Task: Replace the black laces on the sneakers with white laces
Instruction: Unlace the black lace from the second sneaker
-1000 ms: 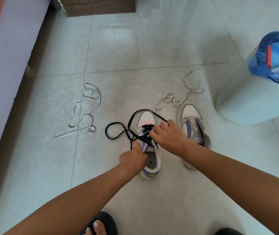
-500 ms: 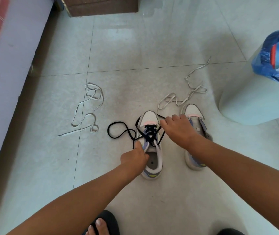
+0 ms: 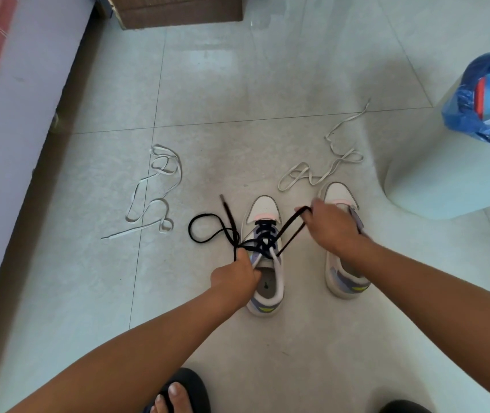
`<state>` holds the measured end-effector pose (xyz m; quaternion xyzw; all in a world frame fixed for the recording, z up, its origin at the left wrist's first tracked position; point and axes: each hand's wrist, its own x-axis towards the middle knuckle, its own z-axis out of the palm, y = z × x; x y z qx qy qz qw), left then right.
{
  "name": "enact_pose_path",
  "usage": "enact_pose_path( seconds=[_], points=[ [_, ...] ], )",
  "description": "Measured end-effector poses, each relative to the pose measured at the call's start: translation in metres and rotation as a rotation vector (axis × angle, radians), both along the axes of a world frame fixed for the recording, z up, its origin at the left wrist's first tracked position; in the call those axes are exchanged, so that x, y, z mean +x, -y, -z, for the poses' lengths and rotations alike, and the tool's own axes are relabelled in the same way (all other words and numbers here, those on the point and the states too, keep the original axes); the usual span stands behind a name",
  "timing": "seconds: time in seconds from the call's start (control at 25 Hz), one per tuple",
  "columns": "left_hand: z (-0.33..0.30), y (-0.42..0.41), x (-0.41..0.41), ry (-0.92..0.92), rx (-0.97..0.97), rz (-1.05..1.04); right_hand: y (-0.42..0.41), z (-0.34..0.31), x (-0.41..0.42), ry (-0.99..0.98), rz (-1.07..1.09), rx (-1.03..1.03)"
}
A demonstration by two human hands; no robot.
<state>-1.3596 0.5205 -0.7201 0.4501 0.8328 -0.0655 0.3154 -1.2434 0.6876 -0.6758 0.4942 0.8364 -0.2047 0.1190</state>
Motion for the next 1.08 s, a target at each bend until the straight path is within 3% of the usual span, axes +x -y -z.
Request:
enact_pose_path(
  seconds=[0.08, 0.12, 0.2, 0.28, 0.36, 0.48, 0.52, 0.56, 0.64, 0.76, 0.84, 0.88, 0.96, 1.0, 1.08],
  points=[
    [0.000, 0.000, 0.001, -0.004, 0.003, 0.020, 0.028, 0.000, -0.005, -0.099, 0.308, -0.620],
    [-0.001, -0.001, 0.001, -0.002, 0.006, 0.014, 0.041, 0.001, -0.008, -0.104, 0.359, -0.818],
    [-0.002, 0.000, 0.001, -0.015, 0.004, 0.024, 0.050, 0.001, -0.013, -0.137, 0.290, -0.946],
    [-0.002, 0.001, 0.000, -0.034, 0.004, 0.059, 0.029, -0.003, -0.021, -0.222, 0.269, -0.740],
    [-0.002, 0.002, 0.000, -0.044, -0.005, 0.084, -0.013, -0.010, -0.020, -0.315, 0.392, -0.452],
    [0.001, 0.006, -0.003, -0.032, -0.008, 0.081, -0.072, -0.020, 0.000, -0.166, 0.455, 0.071],
    [0.001, 0.007, -0.004, -0.024, -0.010, 0.070, -0.082, -0.022, 0.006, -0.243, 0.500, 0.160],
    [0.002, 0.008, -0.004, -0.030, -0.010, 0.085, -0.084, -0.023, 0.009, -0.362, 0.543, 0.165],
    [0.001, 0.010, -0.004, -0.052, -0.029, 0.147, -0.069, -0.024, 0.006, -0.417, 0.458, -0.053],
    [0.000, 0.007, -0.005, -0.039, -0.023, 0.087, -0.005, -0.014, -0.003, -0.156, 0.358, -0.740],
    [0.000, 0.006, -0.003, -0.040, -0.023, 0.087, 0.039, -0.006, -0.009, -0.021, 0.311, -1.026],
    [-0.001, 0.007, -0.003, -0.039, -0.030, 0.102, 0.049, -0.001, -0.013, -0.047, 0.315, -1.046],
    [-0.001, 0.008, -0.004, -0.029, -0.020, 0.073, 0.045, 0.002, -0.021, -0.122, 0.254, -0.880],
    [-0.001, 0.008, -0.006, -0.025, -0.001, 0.038, 0.033, 0.000, -0.021, -0.080, 0.162, -0.723],
    [-0.001, 0.008, -0.006, -0.033, 0.000, 0.026, -0.007, -0.007, -0.019, -0.023, 0.206, -0.276]
  ],
)
